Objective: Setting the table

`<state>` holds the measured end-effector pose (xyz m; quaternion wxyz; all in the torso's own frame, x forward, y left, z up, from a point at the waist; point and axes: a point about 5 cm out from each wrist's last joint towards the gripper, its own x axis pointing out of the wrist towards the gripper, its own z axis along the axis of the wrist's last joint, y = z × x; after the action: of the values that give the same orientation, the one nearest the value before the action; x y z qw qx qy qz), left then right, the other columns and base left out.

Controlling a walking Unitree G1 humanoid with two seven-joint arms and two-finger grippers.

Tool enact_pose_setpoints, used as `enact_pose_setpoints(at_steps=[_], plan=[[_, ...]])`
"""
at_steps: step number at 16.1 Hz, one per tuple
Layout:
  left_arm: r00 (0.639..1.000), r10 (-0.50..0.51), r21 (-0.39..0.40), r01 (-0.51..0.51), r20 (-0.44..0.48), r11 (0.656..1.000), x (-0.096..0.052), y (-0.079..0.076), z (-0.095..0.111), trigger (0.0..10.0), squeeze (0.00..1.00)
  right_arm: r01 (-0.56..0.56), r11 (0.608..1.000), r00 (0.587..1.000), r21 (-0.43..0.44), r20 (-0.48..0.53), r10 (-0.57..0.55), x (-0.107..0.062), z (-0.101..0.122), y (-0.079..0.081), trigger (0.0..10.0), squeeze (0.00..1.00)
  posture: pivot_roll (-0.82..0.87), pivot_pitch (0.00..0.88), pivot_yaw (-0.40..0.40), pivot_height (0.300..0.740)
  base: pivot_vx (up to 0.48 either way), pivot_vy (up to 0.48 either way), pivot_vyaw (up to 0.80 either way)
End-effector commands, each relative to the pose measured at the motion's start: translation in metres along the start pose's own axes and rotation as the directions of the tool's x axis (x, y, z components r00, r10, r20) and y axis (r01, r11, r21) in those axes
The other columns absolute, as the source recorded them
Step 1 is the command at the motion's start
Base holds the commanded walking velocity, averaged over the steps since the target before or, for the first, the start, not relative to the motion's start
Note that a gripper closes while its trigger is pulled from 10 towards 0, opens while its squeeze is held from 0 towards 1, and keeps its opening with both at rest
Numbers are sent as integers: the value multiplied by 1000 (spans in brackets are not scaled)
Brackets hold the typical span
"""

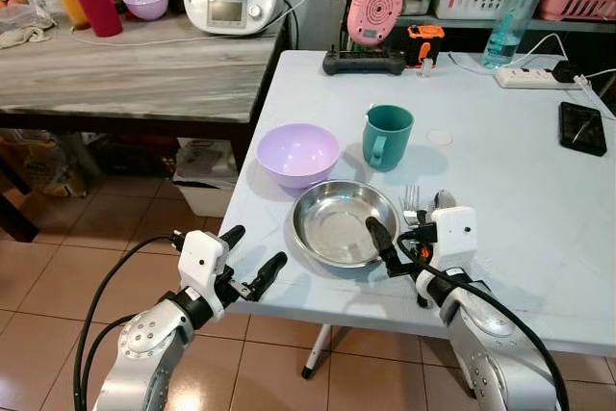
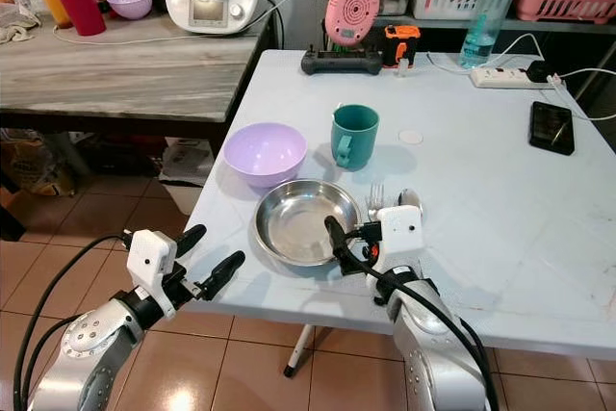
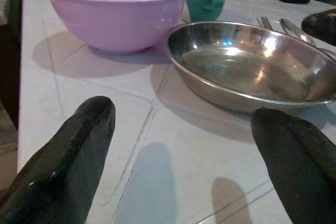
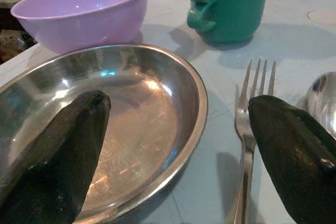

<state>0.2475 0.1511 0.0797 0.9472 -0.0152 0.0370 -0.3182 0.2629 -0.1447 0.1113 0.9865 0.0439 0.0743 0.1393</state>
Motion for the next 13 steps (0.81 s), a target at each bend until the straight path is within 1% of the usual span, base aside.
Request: enact_pose_setpoints(at_steps=[1, 6, 8, 9, 13], plan=[[1000, -7, 22, 7, -10, 1000, -1, 3, 0, 10000, 0, 1, 999, 1000, 33, -8, 0, 2, 1, -2, 10000, 0, -216, 68, 39, 740, 0, 0, 0], [1000, -16, 22, 17, -6, 1000, 1, 0, 0, 10000, 0, -15, 998, 1000, 61, -25, 17, 9, 0, 1, 10000, 0, -222, 68, 42, 740, 0, 0, 0], [1000, -23, 24, 23, -4, 999, 1, -1, 0, 10000, 0, -26, 996, 999, 83, -46, 30, 12, -5, 3, 10000, 0, -220, 69, 42, 740, 0, 0, 0], [999, -33, 39, 33, -4, 999, 0, -1, 0, 10000, 0, -35, 995, 998, 89, -58, 40, 14, -7, 4, 10000, 0, -215, 69, 37, 740, 0, 0, 0], [999, -46, 51, 45, 2, 998, -1, 0, 2, 10000, 0, -33, 996, 995, 87, -88, 41, 20, -11, 1, 10000, 0, -213, 68, 36, 740, 0, 0, 0]])
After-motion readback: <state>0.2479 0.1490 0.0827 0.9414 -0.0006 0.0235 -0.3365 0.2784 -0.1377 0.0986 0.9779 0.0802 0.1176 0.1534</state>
